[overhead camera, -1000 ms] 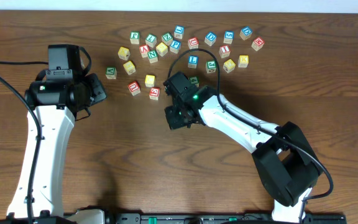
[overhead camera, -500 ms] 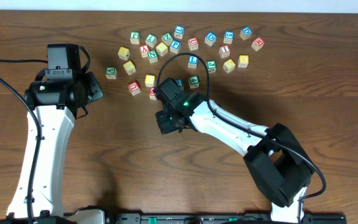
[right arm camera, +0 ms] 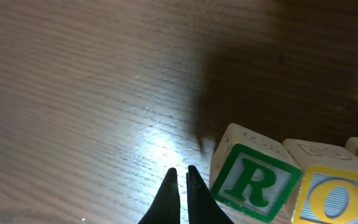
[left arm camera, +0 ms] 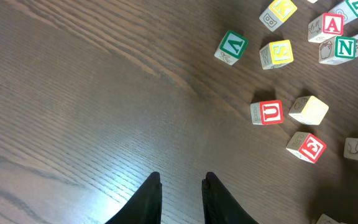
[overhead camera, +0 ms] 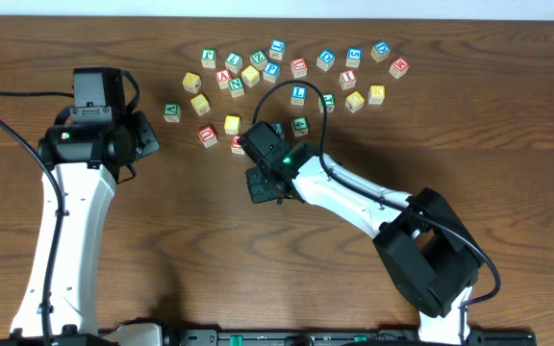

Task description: Spell out ROBOT

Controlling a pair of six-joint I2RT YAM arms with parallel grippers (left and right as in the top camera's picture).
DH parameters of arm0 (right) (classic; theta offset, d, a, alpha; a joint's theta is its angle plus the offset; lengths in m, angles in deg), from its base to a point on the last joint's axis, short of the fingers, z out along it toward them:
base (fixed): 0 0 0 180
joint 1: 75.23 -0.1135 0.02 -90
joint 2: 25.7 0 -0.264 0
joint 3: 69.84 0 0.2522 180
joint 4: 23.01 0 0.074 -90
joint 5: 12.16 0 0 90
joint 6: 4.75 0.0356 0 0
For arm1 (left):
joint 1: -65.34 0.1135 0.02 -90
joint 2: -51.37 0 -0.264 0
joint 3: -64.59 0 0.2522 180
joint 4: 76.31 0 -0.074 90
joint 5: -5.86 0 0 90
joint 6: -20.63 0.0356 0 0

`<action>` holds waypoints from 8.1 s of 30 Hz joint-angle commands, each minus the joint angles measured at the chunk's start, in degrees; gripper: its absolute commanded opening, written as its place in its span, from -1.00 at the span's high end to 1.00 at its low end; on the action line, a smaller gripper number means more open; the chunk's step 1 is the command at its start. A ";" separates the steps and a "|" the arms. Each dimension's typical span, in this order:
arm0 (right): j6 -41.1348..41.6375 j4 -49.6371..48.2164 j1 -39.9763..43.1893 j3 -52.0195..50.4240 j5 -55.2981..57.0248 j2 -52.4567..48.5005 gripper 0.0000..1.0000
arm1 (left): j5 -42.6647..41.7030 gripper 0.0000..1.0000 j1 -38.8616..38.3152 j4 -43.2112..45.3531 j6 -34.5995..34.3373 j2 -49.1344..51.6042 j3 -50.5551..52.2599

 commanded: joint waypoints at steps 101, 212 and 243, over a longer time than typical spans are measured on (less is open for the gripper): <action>-5.86 8.96 20.52 1.40 0.74 1.64 0.96 | 0.94 0.55 0.28 0.04 0.74 0.17 -0.20; -14.01 20.57 26.05 12.13 -0.26 20.87 -0.15 | 0.63 -0.96 0.28 -1.07 0.46 0.17 -0.17; -16.81 31.67 29.75 12.11 4.22 40.41 -0.99 | 0.70 -0.95 0.24 -1.07 0.52 0.17 -0.13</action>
